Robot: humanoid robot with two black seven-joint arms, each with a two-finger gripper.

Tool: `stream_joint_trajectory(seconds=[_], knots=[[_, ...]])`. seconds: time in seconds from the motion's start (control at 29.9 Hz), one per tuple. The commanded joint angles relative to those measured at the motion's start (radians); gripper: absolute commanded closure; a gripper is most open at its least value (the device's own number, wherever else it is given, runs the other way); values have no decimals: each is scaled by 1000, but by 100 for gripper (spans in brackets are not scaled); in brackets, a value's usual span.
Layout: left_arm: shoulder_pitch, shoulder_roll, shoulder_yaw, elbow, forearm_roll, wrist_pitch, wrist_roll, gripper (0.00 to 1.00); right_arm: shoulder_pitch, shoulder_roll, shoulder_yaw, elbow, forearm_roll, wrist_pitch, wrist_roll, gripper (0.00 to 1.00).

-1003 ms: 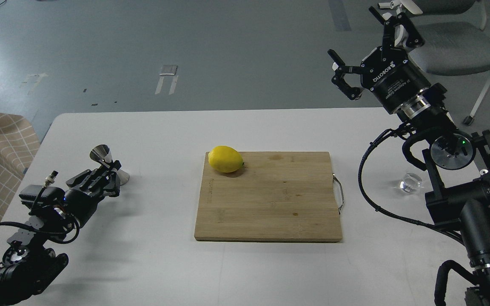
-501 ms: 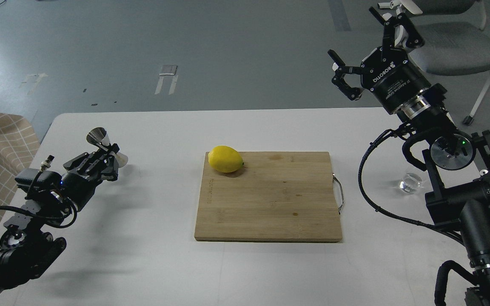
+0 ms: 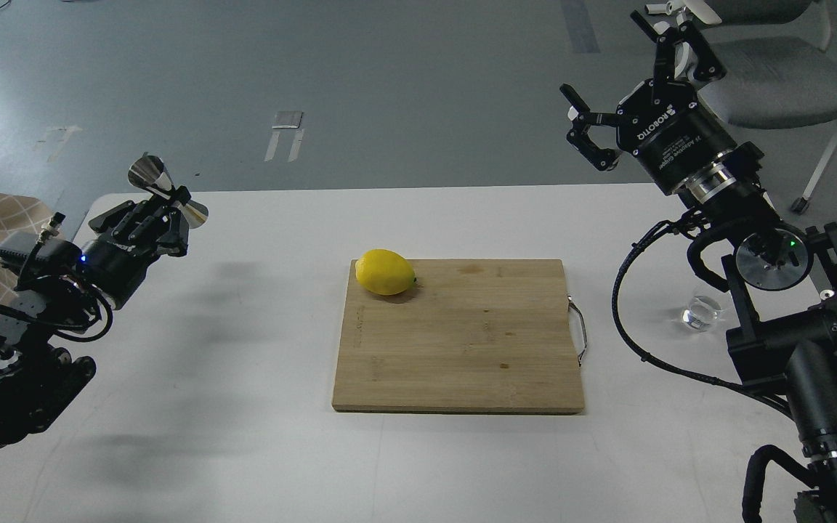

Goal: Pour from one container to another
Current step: 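Lift the jigger with the left gripper toward the cutting board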

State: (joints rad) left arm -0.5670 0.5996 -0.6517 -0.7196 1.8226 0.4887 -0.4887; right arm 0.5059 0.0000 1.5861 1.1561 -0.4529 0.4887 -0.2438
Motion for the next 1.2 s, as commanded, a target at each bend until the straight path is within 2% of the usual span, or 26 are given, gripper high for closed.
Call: stream_joint_trajectory(seconds=[0.0, 0.2, 0.33, 0.6, 0.9, 1.0, 1.17], knots=[[-30, 23, -2, -49, 0, 0, 0, 95, 2, 0, 2, 1, 2, 0, 0, 0], [-80, 45, -2, -147, 0, 0, 0, 94, 2, 0, 5, -1, 5, 0, 1, 0], [-114, 48, -2, -207, 0, -36, 0, 94, 2, 0, 6, -1, 5, 0, 1, 0], [-137, 39, -2, -418, 3, -105, 0, 94, 2, 0, 28, -1, 11, 0, 6, 0], [-156, 23, 0, -531, 4, -177, 0, 94, 3, 0, 43, -3, 14, 0, 9, 0], [-155, -33, 10, -561, 12, -223, 0, 94, 3, 0, 43, -3, 14, 0, 9, 0], [-181, -55, 84, -566, 18, -226, 0, 94, 2, 0, 44, -3, 14, 0, 9, 0]])
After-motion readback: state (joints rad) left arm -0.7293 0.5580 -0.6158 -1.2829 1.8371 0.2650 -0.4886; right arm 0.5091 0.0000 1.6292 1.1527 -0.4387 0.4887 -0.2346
